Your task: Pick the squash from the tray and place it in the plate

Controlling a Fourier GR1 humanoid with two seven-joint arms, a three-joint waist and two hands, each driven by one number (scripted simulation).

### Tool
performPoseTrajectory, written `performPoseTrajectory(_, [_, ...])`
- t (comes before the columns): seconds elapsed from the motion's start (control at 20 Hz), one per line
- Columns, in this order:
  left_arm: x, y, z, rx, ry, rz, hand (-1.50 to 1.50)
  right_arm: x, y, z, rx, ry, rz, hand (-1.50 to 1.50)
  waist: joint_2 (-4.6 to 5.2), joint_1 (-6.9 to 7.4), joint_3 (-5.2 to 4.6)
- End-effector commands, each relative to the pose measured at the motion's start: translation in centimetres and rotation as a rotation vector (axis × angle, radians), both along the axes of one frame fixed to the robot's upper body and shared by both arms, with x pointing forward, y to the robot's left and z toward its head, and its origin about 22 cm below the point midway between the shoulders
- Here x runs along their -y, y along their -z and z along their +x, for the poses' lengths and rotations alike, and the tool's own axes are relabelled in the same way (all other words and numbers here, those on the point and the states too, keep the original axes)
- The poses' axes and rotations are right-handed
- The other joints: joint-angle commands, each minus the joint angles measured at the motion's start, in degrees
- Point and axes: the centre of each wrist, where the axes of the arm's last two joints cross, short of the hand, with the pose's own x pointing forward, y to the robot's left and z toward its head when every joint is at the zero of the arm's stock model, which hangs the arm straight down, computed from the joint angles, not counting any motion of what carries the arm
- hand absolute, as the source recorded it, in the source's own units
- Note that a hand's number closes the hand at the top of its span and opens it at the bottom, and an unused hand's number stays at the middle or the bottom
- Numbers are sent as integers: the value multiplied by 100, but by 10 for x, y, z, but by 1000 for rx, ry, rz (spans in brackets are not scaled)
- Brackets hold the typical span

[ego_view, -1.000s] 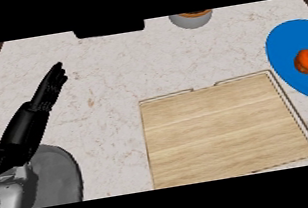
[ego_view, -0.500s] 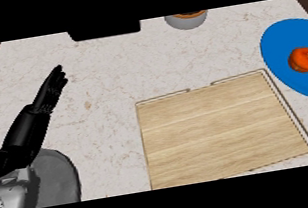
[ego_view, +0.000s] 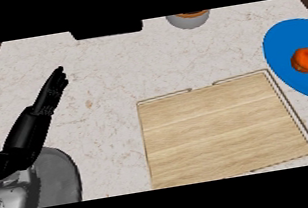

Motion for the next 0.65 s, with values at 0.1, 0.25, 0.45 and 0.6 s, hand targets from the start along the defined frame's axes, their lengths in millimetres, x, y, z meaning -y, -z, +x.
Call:
performPoseTrajectory(0.1, [7,2,2,-5,3,7,0,35,-13,-51,44,-97,37,-150,0,-44,7])
performPoseTrajectory(0.25, [-6,-11,3,18,-7,3,0,41,-25,-53,60,-91,36,-150,-1,-1,11])
performPoseTrajectory(0.45, [-6,6,-2,-4,1,-1,0,49,-39,-61,22,-121,-1,-150,1,-17,9])
performPoseTrajectory(0.6, [-8,-4,0,8,-19,22,0,54,-34,-79,30,-158,25,-150,-16,-93,20])
